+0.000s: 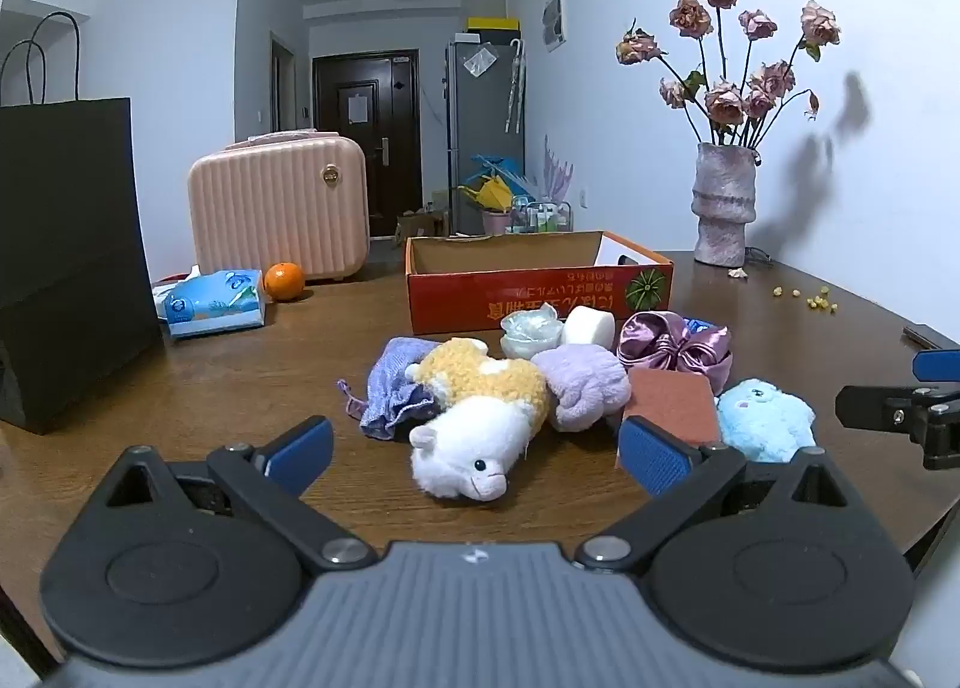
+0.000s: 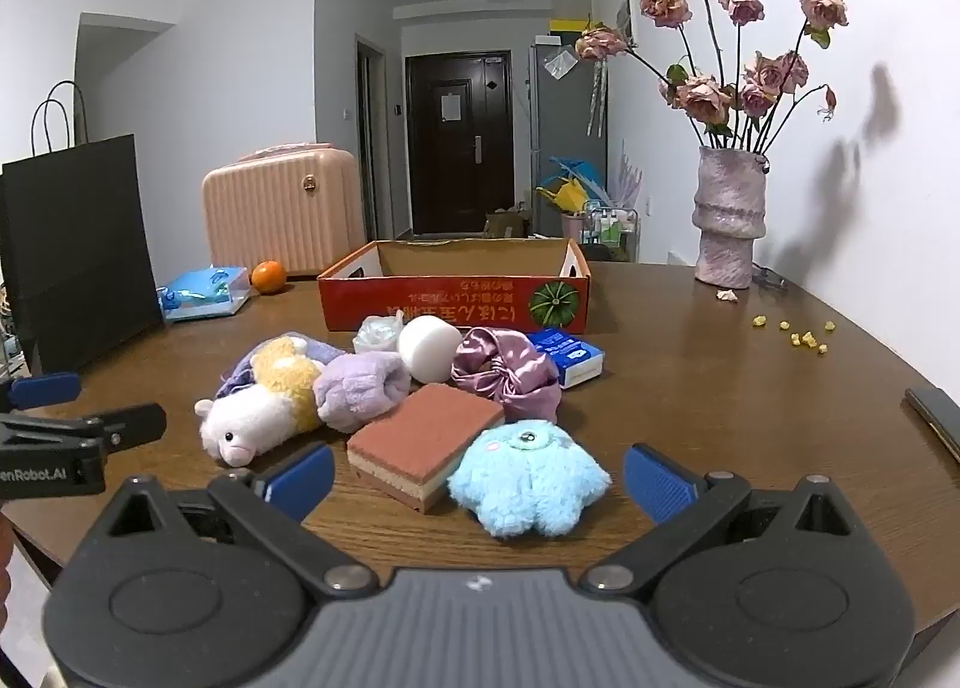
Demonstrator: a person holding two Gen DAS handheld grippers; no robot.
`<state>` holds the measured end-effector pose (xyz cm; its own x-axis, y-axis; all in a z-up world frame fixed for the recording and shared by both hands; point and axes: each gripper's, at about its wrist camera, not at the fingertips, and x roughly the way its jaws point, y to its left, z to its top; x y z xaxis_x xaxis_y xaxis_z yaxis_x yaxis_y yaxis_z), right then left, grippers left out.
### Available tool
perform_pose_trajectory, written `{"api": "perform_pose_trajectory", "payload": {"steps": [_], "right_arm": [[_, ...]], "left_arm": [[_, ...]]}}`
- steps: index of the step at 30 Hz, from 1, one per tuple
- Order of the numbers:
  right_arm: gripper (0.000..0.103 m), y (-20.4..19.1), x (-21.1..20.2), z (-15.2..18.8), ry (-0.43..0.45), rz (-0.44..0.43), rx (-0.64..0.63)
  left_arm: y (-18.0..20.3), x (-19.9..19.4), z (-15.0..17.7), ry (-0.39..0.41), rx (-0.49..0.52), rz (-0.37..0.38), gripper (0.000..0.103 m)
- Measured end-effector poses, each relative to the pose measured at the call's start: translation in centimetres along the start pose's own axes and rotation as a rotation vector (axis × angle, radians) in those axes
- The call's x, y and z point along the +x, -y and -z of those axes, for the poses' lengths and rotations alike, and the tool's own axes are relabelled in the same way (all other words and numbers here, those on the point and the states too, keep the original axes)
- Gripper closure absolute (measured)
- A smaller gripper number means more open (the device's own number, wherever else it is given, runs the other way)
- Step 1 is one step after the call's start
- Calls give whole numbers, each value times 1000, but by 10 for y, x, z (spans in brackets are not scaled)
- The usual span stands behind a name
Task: Organize soft objects
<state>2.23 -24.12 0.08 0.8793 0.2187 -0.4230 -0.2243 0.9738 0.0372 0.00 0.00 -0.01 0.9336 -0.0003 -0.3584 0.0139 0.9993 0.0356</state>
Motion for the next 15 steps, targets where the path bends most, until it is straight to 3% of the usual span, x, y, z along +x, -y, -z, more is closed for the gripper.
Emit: {"api": "perform_pose_trajectory", "payload": {"steps": [15], "right_arm": [[0, -2, -1, 0, 1, 8, -8]], "left_arm": [[-2, -1, 0, -3, 1, 6, 0]]}}
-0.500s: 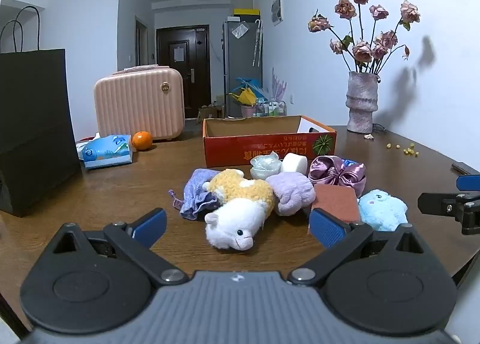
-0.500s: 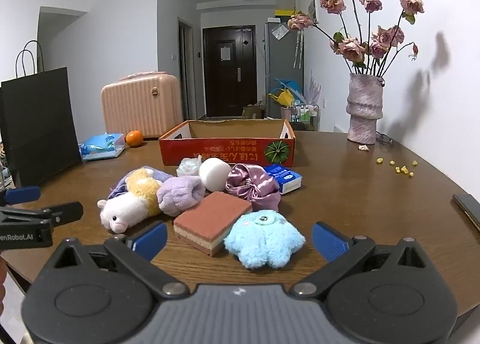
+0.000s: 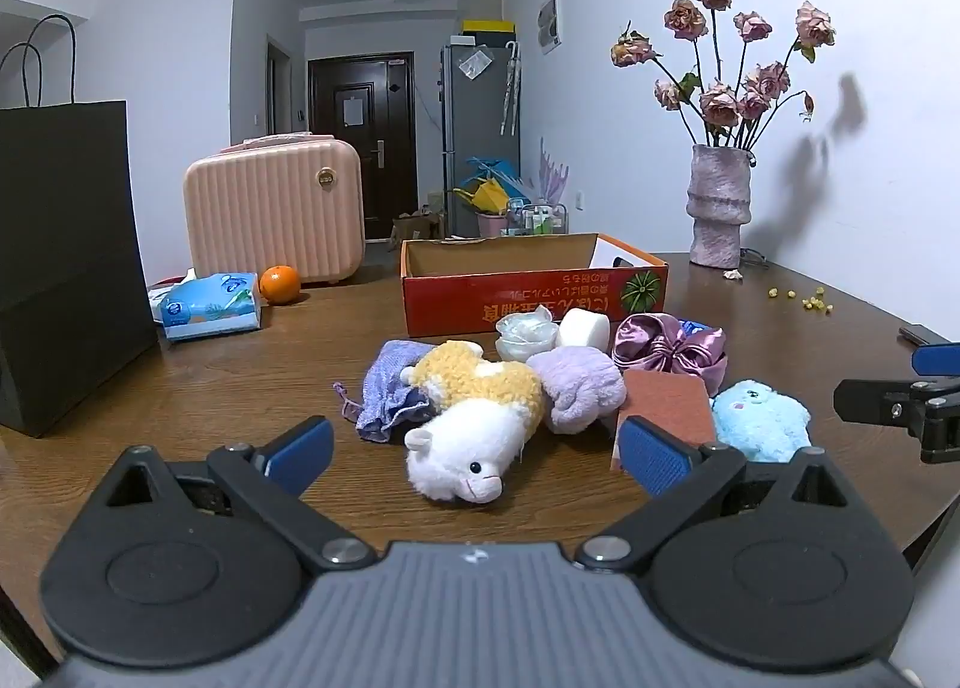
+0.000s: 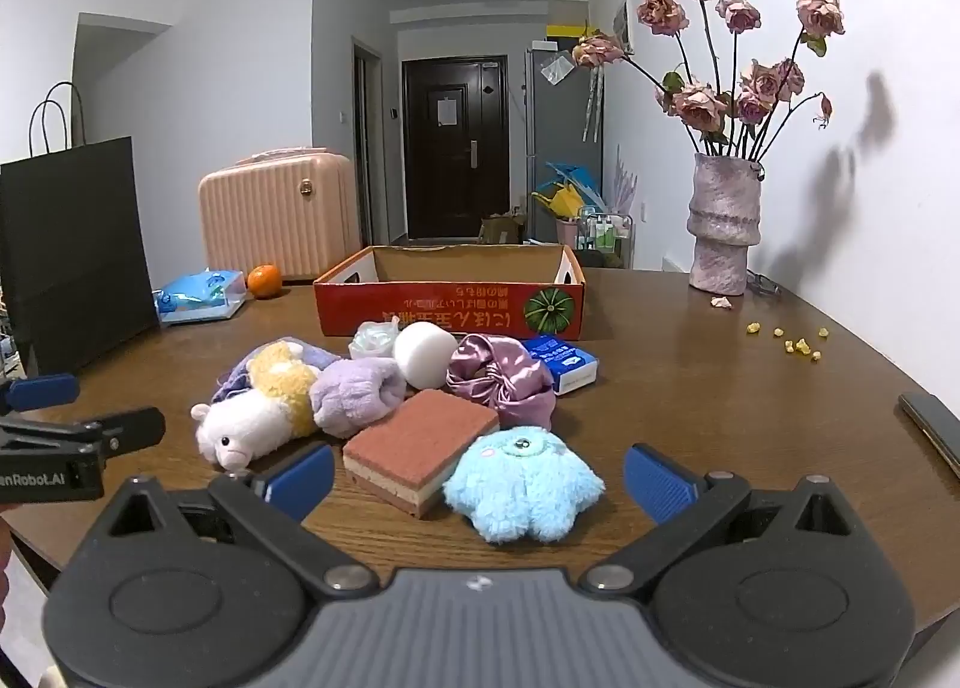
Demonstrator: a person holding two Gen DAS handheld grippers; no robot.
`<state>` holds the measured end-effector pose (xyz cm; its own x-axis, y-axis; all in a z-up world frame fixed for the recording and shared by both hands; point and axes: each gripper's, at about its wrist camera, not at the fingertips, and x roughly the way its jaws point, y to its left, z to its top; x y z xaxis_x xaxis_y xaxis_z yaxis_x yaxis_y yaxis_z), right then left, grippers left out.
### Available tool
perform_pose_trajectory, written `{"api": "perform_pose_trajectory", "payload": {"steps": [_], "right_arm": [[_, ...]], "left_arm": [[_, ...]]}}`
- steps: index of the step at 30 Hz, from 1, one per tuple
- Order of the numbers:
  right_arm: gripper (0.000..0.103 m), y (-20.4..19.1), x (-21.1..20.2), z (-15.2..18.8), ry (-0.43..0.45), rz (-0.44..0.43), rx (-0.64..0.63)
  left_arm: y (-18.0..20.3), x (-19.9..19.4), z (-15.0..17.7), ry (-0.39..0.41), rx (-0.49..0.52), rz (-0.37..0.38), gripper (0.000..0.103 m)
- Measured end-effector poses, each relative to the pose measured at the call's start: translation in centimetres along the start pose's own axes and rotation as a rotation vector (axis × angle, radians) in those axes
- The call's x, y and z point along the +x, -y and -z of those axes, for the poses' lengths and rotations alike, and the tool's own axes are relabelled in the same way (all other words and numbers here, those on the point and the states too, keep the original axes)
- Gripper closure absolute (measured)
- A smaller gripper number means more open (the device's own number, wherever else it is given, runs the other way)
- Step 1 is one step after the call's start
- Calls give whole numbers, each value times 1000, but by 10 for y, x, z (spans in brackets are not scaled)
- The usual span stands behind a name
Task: Organize soft objects
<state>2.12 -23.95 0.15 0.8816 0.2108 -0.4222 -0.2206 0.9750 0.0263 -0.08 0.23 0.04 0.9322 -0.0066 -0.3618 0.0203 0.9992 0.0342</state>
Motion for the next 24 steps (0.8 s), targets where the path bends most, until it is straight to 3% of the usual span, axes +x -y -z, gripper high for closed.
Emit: {"api": "perform_pose_trajectory", "payload": {"steps": [24], "right_arm": [[0, 1, 0, -2, 2, 1, -1]], "left_arm": [[2, -1, -1, -1, 0, 2, 0]]}}
